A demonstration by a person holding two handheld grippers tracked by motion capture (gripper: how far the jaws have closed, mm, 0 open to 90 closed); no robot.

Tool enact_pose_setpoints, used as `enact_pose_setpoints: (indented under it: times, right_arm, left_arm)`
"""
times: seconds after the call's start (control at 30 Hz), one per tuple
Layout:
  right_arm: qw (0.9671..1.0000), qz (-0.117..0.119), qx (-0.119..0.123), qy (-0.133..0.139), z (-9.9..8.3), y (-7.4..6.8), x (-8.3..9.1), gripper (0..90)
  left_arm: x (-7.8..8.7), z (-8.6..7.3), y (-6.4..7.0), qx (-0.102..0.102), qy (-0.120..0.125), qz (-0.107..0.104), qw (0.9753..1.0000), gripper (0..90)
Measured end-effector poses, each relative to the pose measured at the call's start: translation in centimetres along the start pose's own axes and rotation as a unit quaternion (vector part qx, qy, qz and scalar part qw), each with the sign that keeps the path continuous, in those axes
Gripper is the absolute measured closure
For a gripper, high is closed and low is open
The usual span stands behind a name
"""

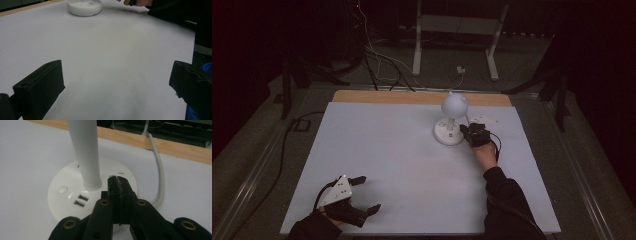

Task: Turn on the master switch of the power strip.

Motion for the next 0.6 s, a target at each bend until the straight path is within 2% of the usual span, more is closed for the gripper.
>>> enact_pose_setpoints:
  times: [0.3, 0.6]
  right_arm:
    - [0.9999, 0.003, 0.004, -0.015, -0.65, -0.25, -0.46, 90.0]
    - [0.9999, 0.005, 0.001, -0.013, -0.76, -0.3, -0.5, 90.0]
  left_arm:
    - [-0.01, -0.01, 0.02, 0.0, -0.001, -0.001, 1.0, 0.1]
    - [-0.03, -0.02, 0.08, -0.001, -0.001, -0.001, 1.0, 0.1]
Point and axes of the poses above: each handheld gripper's, and its own axes: x roughly backward along the jaws, z roughly out of its top, y roughly to its right, the point moved 3 cm from there along -x, roughly forward along the jaws, and after that the axes turned 13 degrees about z, right-handed, at the moved point
